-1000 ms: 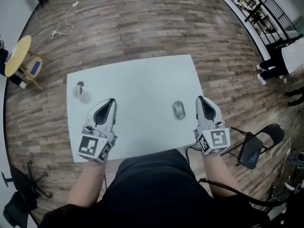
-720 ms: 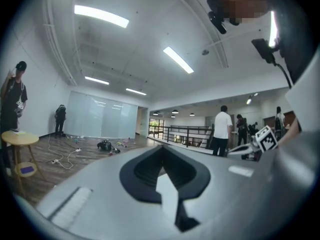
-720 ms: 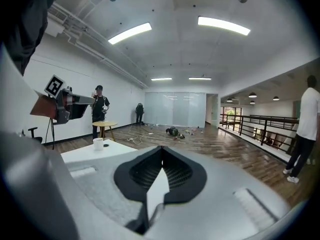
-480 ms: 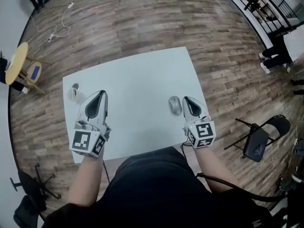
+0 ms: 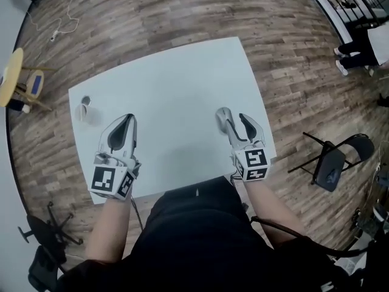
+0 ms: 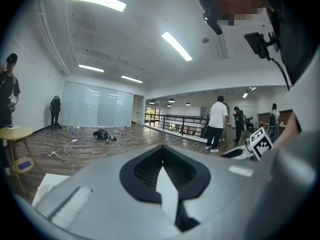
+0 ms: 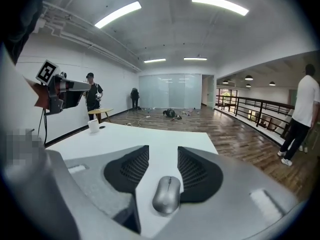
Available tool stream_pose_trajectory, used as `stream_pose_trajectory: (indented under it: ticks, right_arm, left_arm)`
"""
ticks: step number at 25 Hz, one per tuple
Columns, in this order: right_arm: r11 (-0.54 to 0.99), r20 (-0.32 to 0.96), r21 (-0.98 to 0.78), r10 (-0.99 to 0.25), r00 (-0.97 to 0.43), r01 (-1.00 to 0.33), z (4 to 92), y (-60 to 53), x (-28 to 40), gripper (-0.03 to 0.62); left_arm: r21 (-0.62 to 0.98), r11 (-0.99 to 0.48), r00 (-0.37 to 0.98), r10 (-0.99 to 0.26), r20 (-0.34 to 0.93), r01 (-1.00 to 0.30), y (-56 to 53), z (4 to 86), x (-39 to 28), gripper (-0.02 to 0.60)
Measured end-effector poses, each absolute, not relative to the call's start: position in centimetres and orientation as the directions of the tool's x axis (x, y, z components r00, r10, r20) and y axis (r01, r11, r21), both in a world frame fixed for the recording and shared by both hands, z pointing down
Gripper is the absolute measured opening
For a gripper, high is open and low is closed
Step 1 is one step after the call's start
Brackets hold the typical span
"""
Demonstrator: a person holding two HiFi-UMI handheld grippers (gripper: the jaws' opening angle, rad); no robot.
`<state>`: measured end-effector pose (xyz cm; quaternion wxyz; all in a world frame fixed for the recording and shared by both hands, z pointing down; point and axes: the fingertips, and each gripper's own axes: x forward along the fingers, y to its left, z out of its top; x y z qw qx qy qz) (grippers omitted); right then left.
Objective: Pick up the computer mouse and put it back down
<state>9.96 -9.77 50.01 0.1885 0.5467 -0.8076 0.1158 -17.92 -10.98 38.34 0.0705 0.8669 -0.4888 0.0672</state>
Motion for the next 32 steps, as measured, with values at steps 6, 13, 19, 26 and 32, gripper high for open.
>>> stream_pose_trajectory:
  ticks: [6,13,19,26,32]
  right_arm:
    - [0.355,0.480,-0.009,-0.818,-0.315,-0.935,52.6,-9.6,10.5,0.222]
    - [0.356,0.530,-0.017,-0.789,-0.310,-0.934,55.2,-9.6,10.9,0.255]
    - [0.353,0.571,-0.025,-0.763,-0.303,-0.935,57.3,-9.5,10.8,0.275]
    - [0.344,0.615,-0.015,-0.737,-0.280,-0.939,59.2,-9.3,10.5,0.304]
    - [0.342,0.648,-0.020,-0.711,-0.272,-0.940,60.6,-9.3,10.6,0.319]
  left_arm:
    - [0.055,-0.528,0.526,-0.820,0.228,-0.847,-11.1,39.7,-17.2,0.005]
    - [0.070,-0.521,0.520,-0.816,0.252,-0.851,-11.8,40.6,-16.2,0.005]
    - [0.063,-0.541,0.536,-0.797,0.278,-0.838,-12.0,41.3,-15.2,0.004]
    - [0.086,-0.533,0.527,-0.779,0.339,-0.842,-11.6,43.8,-15.7,0.005]
    - [0.102,-0.531,0.528,-0.766,0.367,-0.841,-12.0,45.0,-15.5,0.005]
